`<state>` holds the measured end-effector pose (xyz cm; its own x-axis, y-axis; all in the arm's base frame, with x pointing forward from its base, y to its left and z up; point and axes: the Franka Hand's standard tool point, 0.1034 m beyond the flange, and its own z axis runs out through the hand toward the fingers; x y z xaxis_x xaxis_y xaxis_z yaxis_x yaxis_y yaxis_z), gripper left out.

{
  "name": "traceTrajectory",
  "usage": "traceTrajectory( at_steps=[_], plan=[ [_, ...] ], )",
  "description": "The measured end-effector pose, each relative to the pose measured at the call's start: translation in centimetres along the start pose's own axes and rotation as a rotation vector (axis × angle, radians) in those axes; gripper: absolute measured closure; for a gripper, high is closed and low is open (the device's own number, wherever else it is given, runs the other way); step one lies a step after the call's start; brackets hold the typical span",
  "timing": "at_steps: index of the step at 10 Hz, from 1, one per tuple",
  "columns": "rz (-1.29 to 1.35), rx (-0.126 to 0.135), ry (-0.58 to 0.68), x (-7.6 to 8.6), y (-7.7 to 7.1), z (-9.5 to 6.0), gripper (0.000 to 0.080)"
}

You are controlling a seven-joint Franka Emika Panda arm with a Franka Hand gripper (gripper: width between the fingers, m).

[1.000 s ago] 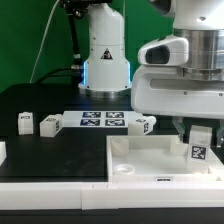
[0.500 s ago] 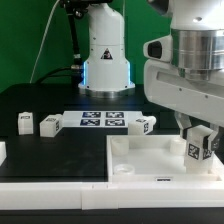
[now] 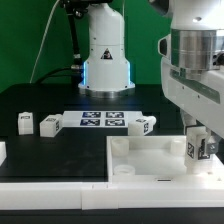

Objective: Assemble one leg

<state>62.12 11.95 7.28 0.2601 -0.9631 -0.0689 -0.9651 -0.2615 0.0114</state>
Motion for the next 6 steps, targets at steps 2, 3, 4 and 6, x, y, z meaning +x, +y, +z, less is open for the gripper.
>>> traceTrajectory(
  at_steps=[2, 3, 4, 6],
  plan=[
    [-0.141, -0.001, -0.002, -0.15, 0.01, 0.03, 0.0165],
    [-0.276, -0.003, -0.003, -0.07, 0.08, 0.10, 0.0165],
    [-0.379, -0.004, -0.002, -0.07, 0.09, 0.11, 0.0154],
    [-0.638, -0.003, -0.002, 0.11, 0.11, 0.09, 0.0151]
  ],
)
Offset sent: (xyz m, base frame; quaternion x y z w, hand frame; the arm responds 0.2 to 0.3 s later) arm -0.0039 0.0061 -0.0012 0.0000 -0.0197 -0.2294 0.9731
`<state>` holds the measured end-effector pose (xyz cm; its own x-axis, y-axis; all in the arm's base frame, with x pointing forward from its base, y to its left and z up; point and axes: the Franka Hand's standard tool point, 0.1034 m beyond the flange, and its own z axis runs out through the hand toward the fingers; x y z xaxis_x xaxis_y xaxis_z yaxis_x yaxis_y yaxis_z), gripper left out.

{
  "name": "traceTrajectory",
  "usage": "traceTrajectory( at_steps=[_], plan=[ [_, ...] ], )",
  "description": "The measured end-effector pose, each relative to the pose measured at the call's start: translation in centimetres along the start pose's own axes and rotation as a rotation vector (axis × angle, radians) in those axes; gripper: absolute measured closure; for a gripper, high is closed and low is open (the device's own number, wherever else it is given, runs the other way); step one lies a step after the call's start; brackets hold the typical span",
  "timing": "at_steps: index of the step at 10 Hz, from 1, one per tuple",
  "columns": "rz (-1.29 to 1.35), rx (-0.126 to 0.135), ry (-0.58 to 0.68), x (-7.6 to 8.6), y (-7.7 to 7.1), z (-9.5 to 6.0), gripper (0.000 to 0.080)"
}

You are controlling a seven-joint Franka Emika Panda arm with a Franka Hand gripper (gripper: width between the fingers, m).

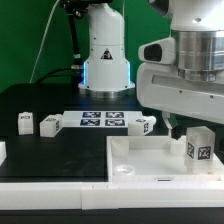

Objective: Assemble one leg

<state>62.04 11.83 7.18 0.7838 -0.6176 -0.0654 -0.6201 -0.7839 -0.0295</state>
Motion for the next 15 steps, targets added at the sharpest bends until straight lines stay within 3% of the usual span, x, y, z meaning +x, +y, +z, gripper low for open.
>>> traceTrajectory(
  at_steps=[4, 7, 9, 10, 11, 12, 13, 15],
  plan=[
    [-0.351, 0.000, 0.011, -0.60, -0.68, -0.11, 0.0151],
    [-0.691, -0.003, 0.011, -0.30, -0.39, -0.10, 0.0151],
    [-0.756, -0.003, 0.010, -0.30, -0.36, -0.05, 0.0151],
    [-0.755, -0.003, 0.010, -0.29, -0.35, -0.04, 0.0272],
    [-0.750, -0.003, 0.009, -0.29, -0.34, -0.03, 0.0272],
    [-0.711, -0.002, 0.009, -0.30, -0.35, -0.03, 0.0453],
    [-0.711, -0.004, 0.010, -0.18, -0.24, -0.03, 0.0508],
    [-0.540, -0.002, 0.010, -0.19, -0.24, -0.01, 0.0508]
  ],
)
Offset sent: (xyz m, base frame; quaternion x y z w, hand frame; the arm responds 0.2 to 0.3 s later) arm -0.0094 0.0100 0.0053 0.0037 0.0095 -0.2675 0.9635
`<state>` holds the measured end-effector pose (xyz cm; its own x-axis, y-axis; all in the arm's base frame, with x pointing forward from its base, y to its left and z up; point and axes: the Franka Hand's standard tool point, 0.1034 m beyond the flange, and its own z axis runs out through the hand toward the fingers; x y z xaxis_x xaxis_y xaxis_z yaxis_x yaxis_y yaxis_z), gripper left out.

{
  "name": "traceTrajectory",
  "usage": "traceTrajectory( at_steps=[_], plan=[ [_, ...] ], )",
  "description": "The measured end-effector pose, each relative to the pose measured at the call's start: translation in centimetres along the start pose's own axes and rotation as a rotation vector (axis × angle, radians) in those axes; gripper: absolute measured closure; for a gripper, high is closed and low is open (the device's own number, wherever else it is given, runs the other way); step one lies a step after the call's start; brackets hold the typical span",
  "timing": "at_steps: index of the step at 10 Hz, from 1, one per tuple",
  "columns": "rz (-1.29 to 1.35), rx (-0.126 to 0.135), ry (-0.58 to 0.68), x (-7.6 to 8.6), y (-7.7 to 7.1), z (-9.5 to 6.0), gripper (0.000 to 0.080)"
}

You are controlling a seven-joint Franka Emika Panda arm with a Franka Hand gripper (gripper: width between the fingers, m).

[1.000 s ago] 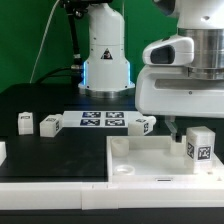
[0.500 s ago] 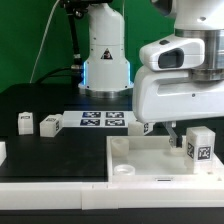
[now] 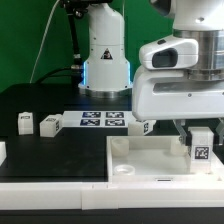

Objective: Assemble one leg

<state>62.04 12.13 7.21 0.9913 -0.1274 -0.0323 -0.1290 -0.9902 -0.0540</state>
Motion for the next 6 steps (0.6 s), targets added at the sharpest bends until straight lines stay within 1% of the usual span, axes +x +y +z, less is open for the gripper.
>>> traceTrajectory(
  at_steps=[1, 5, 6],
  plan=[
    [0.218, -0.004, 0.002, 0.02, 0.04, -0.02, 0.0508],
    [0.720, 0.016, 0.010, 0.28, 0.20, -0.02, 0.0508],
    [0.858, 0.018, 0.008, 0.29, 0.22, -0.03, 0.0508]
  ],
)
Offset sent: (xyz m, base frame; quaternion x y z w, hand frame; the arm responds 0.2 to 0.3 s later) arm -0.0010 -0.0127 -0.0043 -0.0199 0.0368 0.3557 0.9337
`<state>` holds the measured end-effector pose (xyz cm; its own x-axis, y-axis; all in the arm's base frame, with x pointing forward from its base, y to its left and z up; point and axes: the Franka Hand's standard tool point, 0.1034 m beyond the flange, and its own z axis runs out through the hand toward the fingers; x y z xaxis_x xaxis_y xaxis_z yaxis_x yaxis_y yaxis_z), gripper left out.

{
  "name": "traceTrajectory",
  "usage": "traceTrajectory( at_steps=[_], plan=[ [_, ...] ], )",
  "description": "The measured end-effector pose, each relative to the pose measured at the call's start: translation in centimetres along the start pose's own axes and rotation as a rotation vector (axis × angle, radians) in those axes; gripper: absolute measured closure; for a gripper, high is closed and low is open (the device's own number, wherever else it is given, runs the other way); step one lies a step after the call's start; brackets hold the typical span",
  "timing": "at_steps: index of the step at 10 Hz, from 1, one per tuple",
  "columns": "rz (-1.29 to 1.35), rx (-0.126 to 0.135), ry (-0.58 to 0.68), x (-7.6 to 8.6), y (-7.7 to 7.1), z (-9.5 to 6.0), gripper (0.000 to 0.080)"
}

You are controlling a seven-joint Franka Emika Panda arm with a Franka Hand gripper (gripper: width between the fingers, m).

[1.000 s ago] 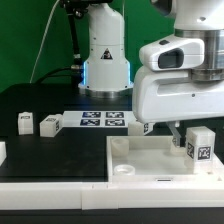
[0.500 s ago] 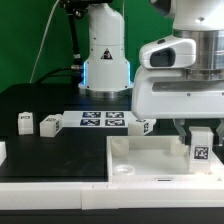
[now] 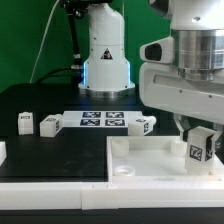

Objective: Assemble one leg

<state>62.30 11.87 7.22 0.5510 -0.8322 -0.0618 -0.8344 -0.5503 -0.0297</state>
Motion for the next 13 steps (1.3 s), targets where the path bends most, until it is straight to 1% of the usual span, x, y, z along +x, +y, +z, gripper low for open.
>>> traceTrajectory(
  at_steps=[2, 3, 5, 6, 7, 8, 9, 10, 11, 12, 13],
  plan=[
    [0.221, -0.002, 0.006, -0.05, -0.03, -0.02, 0.0508],
    [0.282, -0.002, 0.010, 0.01, -0.01, -0.04, 0.0508],
    [0.281, -0.001, 0.006, 0.03, -0.01, -0.03, 0.0507],
    [0.270, -0.001, 0.006, 0.01, -0.02, -0.03, 0.0424],
    [0.215, -0.001, 0.006, 0.02, -0.02, -0.03, 0.0286],
    [0.120, 0.001, 0.008, 0.17, 0.00, -0.05, 0.0286],
    [0.000, 0.000, 0.009, 0.26, 0.03, -0.06, 0.0179],
    [-0.135, 0.000, 0.010, 0.18, -0.02, -0.07, 0.0159],
    [-0.227, -0.007, 0.006, -0.08, -0.04, -0.05, 0.0159],
    [-0.360, -0.004, 0.008, -0.12, -0.14, -0.06, 0.0151],
    [-0.440, -0.004, 0.008, -0.16, -0.16, -0.06, 0.0151]
  ],
)
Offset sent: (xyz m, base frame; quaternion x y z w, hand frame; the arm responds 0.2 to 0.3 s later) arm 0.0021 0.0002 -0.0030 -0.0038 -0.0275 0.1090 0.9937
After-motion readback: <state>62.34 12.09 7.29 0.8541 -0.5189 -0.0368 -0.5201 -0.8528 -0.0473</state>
